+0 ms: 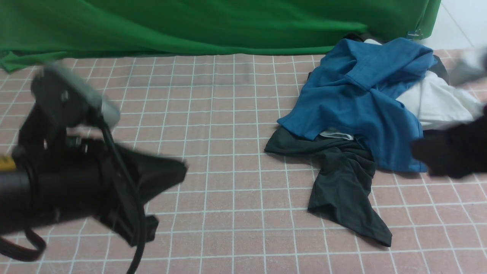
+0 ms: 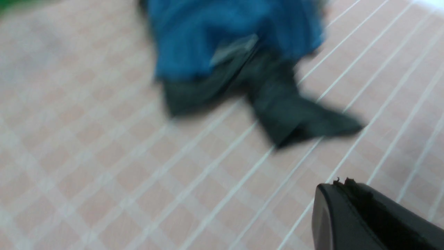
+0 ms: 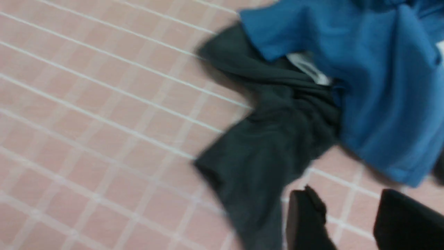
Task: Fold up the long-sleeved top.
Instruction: Spread the long sleeves with your arms and place them on the tabletop
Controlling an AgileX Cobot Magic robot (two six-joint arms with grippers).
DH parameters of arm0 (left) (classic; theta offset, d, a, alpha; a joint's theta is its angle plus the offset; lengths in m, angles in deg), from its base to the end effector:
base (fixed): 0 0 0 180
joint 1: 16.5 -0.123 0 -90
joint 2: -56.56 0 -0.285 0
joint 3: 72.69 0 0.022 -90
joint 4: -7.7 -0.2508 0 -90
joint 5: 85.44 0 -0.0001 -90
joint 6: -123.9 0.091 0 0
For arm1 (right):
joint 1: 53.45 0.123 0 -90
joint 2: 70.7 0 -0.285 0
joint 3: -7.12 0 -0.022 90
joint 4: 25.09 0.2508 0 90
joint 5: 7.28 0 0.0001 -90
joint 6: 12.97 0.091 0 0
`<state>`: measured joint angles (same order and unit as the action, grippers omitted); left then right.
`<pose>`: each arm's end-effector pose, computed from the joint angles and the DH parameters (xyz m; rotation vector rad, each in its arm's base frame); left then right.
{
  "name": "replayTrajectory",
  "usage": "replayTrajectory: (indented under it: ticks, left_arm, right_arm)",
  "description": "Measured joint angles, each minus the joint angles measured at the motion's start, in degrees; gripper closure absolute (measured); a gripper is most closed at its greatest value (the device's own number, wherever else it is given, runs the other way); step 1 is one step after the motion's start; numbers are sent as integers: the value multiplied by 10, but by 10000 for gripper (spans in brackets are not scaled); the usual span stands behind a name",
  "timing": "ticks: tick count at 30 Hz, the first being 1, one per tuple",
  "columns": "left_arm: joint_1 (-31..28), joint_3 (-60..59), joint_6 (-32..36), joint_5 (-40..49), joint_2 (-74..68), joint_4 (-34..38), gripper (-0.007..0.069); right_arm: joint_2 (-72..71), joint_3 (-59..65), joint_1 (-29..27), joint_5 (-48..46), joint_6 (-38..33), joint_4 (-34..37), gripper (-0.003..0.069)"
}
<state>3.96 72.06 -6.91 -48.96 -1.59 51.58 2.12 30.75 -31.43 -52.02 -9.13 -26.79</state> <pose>0.1480 -0.0953 0.3289 0.8206 1.9463 -0.5428 0.2088 0.0824 0.3180 -0.4070 2.4368 0.1606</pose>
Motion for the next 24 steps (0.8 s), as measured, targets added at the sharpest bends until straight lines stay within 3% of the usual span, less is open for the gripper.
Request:
replayTrajectory:
  ticks: [10, 16, 24]
  left_arm:
    - [28, 64, 2, 27, 11, 0, 603]
    - [28, 64, 2, 28, 10, -26, 603]
    - [28, 64, 2, 28, 10, -43, 603]
  right_arm:
    - [215, -156, -111, 11, -7, -16, 204]
    - [290, -224, -114, 27, -6, -15, 151]
    - [408, -312, -116, 45, -26, -15, 135]
